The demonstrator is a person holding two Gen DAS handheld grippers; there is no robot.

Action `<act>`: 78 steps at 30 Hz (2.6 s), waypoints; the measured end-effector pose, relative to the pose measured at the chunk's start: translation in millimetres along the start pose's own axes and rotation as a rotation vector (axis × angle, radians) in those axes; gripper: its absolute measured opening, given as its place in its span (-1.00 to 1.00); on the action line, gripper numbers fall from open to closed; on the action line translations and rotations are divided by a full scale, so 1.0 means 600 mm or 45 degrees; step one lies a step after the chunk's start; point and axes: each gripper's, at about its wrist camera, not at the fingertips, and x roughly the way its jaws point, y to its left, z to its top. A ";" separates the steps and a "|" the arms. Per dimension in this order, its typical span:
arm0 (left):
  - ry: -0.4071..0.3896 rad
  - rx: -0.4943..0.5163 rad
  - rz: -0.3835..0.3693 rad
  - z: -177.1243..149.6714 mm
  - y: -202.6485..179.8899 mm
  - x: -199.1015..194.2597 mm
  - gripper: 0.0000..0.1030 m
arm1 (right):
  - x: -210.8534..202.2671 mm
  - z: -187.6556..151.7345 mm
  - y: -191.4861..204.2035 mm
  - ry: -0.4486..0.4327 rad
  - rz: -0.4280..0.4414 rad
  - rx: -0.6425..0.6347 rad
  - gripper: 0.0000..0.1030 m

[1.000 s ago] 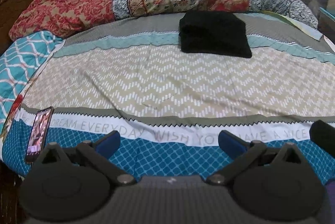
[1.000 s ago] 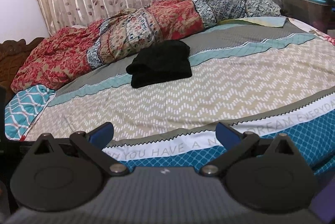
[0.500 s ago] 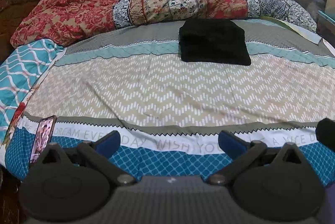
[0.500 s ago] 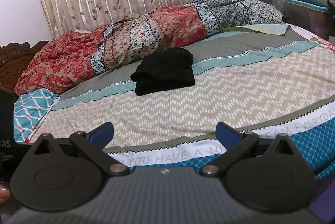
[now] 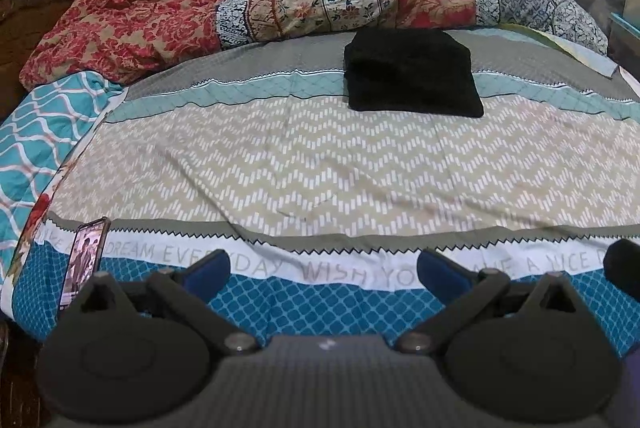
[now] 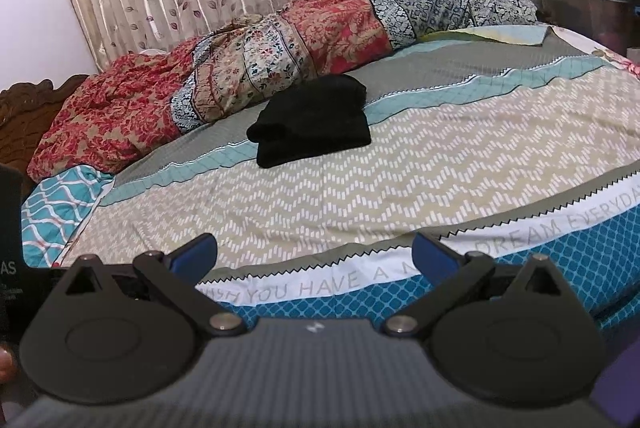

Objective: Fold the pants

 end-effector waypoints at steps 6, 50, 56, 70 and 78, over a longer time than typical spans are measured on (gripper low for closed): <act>0.022 0.032 0.024 0.000 -0.006 0.009 1.00 | 0.001 0.001 -0.003 0.002 0.001 0.007 1.00; 0.030 0.138 0.083 -0.005 -0.030 0.015 1.00 | -0.007 -0.001 -0.034 -0.055 0.005 0.075 1.00; -0.003 0.134 0.045 0.003 -0.031 -0.005 1.00 | -0.026 0.007 -0.029 -0.140 0.003 0.047 1.00; -0.008 0.133 0.023 0.002 -0.031 -0.012 1.00 | -0.020 0.005 -0.025 -0.128 0.014 0.050 1.00; -0.001 0.142 0.024 -0.001 -0.034 -0.011 1.00 | -0.020 0.001 -0.026 -0.117 0.011 0.062 1.00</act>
